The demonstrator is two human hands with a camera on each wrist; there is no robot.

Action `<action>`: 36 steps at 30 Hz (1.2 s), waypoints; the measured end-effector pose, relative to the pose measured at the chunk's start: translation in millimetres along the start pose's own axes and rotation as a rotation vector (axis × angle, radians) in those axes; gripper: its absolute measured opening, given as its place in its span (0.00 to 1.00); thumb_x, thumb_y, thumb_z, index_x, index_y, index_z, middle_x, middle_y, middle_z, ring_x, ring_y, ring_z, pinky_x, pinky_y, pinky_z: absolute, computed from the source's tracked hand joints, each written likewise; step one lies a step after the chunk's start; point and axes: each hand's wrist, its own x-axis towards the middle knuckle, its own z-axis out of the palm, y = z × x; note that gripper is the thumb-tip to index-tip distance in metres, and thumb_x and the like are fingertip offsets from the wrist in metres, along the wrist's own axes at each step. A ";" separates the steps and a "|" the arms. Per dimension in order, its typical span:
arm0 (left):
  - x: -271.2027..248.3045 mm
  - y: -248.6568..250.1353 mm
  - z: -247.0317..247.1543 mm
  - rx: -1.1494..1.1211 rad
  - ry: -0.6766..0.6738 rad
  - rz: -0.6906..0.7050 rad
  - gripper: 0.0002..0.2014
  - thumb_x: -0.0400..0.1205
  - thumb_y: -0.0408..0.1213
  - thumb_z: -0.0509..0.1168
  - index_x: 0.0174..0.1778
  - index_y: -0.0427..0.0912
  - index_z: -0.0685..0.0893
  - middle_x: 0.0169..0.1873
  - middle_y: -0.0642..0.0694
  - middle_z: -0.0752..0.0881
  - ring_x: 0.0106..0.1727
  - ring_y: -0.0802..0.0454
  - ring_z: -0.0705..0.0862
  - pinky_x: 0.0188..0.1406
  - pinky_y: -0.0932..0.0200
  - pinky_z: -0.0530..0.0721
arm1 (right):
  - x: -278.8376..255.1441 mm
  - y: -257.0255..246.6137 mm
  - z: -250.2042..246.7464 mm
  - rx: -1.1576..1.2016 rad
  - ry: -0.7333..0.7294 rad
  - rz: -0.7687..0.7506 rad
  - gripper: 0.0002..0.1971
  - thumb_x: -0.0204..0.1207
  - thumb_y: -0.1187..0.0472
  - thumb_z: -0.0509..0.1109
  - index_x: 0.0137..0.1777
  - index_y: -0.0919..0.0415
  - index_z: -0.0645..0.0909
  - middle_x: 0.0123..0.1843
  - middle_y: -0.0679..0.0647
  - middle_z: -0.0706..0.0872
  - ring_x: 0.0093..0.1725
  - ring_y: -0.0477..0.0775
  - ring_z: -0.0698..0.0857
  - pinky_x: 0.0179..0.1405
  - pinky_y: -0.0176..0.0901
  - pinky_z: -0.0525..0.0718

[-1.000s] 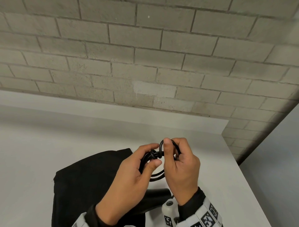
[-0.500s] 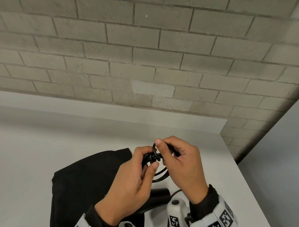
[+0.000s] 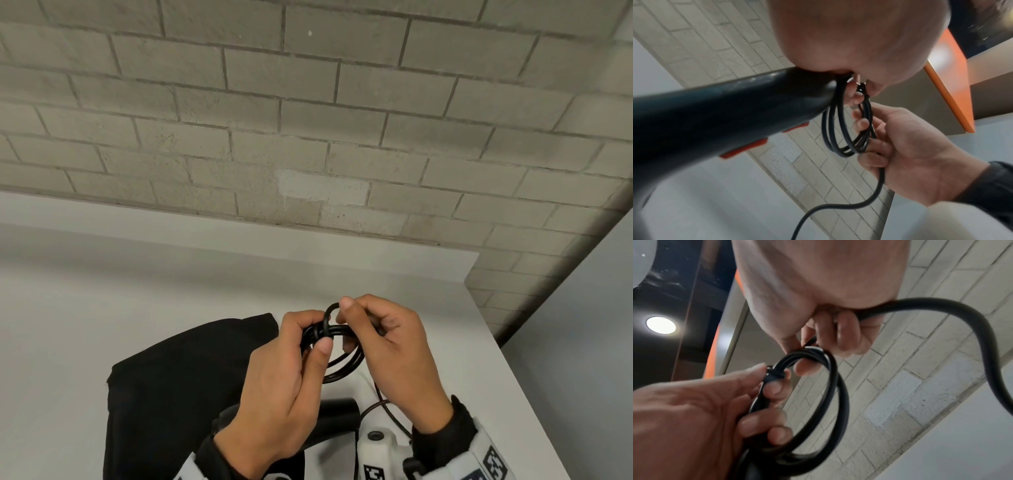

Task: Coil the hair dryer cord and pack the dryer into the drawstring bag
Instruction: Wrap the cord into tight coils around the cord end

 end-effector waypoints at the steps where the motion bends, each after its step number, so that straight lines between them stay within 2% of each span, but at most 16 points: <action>1: 0.4 0.2 0.6 -0.004 0.014 0.001 0.09 0.85 0.51 0.53 0.60 0.60 0.72 0.28 0.60 0.79 0.24 0.61 0.76 0.26 0.77 0.66 | 0.3 0.9 -2.4 0.014 -0.018 0.016 0.13 0.82 0.53 0.64 0.40 0.55 0.86 0.26 0.56 0.84 0.28 0.51 0.84 0.34 0.41 0.82; 4: 2.0 -0.3 1.2 -0.011 0.025 0.002 0.09 0.85 0.50 0.54 0.59 0.60 0.72 0.29 0.55 0.79 0.24 0.59 0.75 0.25 0.76 0.66 | -0.3 2.1 -7.0 0.048 -0.048 0.054 0.07 0.82 0.53 0.63 0.49 0.53 0.82 0.25 0.57 0.84 0.29 0.57 0.84 0.37 0.55 0.83; 6: 1.9 -1.3 0.7 -0.010 0.005 0.013 0.10 0.85 0.53 0.54 0.60 0.59 0.72 0.28 0.59 0.79 0.23 0.60 0.75 0.25 0.77 0.66 | -1.4 1.0 -6.5 0.051 -0.022 0.043 0.05 0.81 0.54 0.65 0.47 0.54 0.80 0.25 0.59 0.84 0.28 0.59 0.84 0.37 0.59 0.83; 9: 1.7 -2.0 -0.4 -0.039 -0.001 0.000 0.16 0.82 0.65 0.57 0.60 0.63 0.72 0.31 0.64 0.80 0.26 0.63 0.78 0.27 0.78 0.69 | -4.1 -1.4 -1.3 0.020 0.058 -0.004 0.07 0.80 0.55 0.68 0.43 0.57 0.78 0.25 0.58 0.85 0.27 0.54 0.86 0.34 0.57 0.86; 12: 1.6 -2.6 0.7 -0.040 0.033 -0.054 0.23 0.73 0.73 0.61 0.58 0.68 0.71 0.43 0.70 0.83 0.38 0.65 0.84 0.33 0.77 0.77 | -8.3 0.3 3.0 -0.034 0.104 -0.025 0.09 0.80 0.55 0.69 0.39 0.56 0.76 0.26 0.50 0.86 0.26 0.51 0.86 0.31 0.56 0.85; 13: 1.9 -2.7 1.5 -0.030 0.041 -0.060 0.22 0.73 0.74 0.60 0.57 0.69 0.71 0.42 0.69 0.83 0.37 0.65 0.84 0.33 0.75 0.78 | -9.4 1.3 3.0 -0.054 0.109 -0.031 0.10 0.80 0.54 0.69 0.39 0.55 0.76 0.26 0.46 0.86 0.25 0.49 0.85 0.29 0.54 0.84; 16: 2.1 -1.6 2.4 -0.018 0.043 -0.010 0.17 0.80 0.67 0.56 0.57 0.61 0.73 0.33 0.71 0.82 0.27 0.71 0.80 0.28 0.81 0.71 | -10.7 0.6 0.1 -0.081 0.097 -0.045 0.10 0.79 0.53 0.68 0.38 0.56 0.76 0.26 0.43 0.86 0.26 0.46 0.85 0.28 0.44 0.81; 19: 2.4 2.1 1.0 0.018 0.013 0.030 0.13 0.86 0.57 0.53 0.59 0.55 0.73 0.26 0.67 0.77 0.23 0.66 0.75 0.26 0.80 0.65 | -7.1 -0.5 -6.7 -0.034 0.031 -0.051 0.08 0.79 0.57 0.69 0.40 0.58 0.79 0.29 0.48 0.89 0.31 0.50 0.89 0.35 0.41 0.85; 22: 2.0 0.6 0.9 0.021 0.019 0.043 0.11 0.87 0.52 0.52 0.60 0.56 0.73 0.27 0.65 0.77 0.23 0.65 0.75 0.26 0.79 0.64 | -1.3 4.7 -13.5 -0.002 -0.042 -0.072 0.07 0.79 0.56 0.69 0.42 0.58 0.83 0.33 0.50 0.90 0.36 0.52 0.89 0.39 0.45 0.87; 24: 1.6 -0.5 1.8 -0.006 0.029 0.035 0.11 0.87 0.53 0.51 0.60 0.57 0.73 0.27 0.64 0.77 0.23 0.64 0.75 0.26 0.79 0.64 | -0.3 9.3 -17.5 0.011 -0.089 -0.095 0.08 0.78 0.52 0.71 0.47 0.56 0.86 0.37 0.46 0.90 0.35 0.47 0.87 0.36 0.43 0.85; 26: 1.4 -1.7 2.1 -0.058 0.034 0.021 0.12 0.87 0.57 0.50 0.60 0.59 0.73 0.29 0.62 0.79 0.24 0.62 0.77 0.26 0.77 0.66 | -2.0 15.1 -20.7 -0.026 -0.140 -0.093 0.13 0.70 0.46 0.76 0.50 0.50 0.87 0.36 0.36 0.87 0.27 0.42 0.77 0.28 0.37 0.77; 28: 1.1 -3.9 1.7 -0.084 0.038 0.013 0.14 0.86 0.60 0.50 0.60 0.61 0.73 0.32 0.62 0.82 0.26 0.60 0.79 0.26 0.74 0.70 | -3.0 20.7 -21.0 -0.064 -0.179 -0.057 0.16 0.64 0.47 0.80 0.53 0.46 0.87 0.38 0.34 0.87 0.27 0.45 0.73 0.28 0.41 0.76; 31: 1.8 -6.1 1.9 -0.081 0.043 -0.002 0.13 0.85 0.61 0.50 0.59 0.63 0.72 0.30 0.60 0.81 0.25 0.60 0.76 0.25 0.72 0.69 | -1.1 25.9 -18.5 -0.050 -0.222 -0.037 0.12 0.71 0.54 0.77 0.55 0.44 0.87 0.44 0.46 0.91 0.35 0.59 0.83 0.35 0.50 0.82; 32: 2.3 -6.7 2.3 -0.076 0.045 -0.009 0.12 0.85 0.61 0.50 0.60 0.64 0.71 0.31 0.58 0.81 0.25 0.59 0.77 0.24 0.71 0.70 | -0.3 27.1 -18.3 -0.056 -0.234 -0.046 0.10 0.74 0.57 0.76 0.53 0.45 0.88 0.43 0.47 0.90 0.37 0.57 0.84 0.37 0.48 0.83; 34: 3.8 -7.4 3.2 -0.077 0.052 -0.019 0.14 0.85 0.60 0.51 0.63 0.62 0.68 0.36 0.56 0.82 0.27 0.57 0.78 0.24 0.68 0.73 | 1.1 27.3 -19.0 -0.100 -0.253 -0.082 0.05 0.77 0.60 0.74 0.49 0.49 0.88 0.39 0.42 0.88 0.39 0.49 0.84 0.39 0.36 0.80; 36: 4.6 -7.9 2.2 -0.082 0.036 -0.034 0.17 0.85 0.59 0.51 0.68 0.61 0.65 0.37 0.56 0.82 0.27 0.55 0.78 0.24 0.67 0.73 | 2.8 26.4 -19.8 -0.129 -0.285 -0.105 0.02 0.78 0.59 0.73 0.46 0.53 0.87 0.38 0.42 0.85 0.42 0.49 0.82 0.43 0.38 0.78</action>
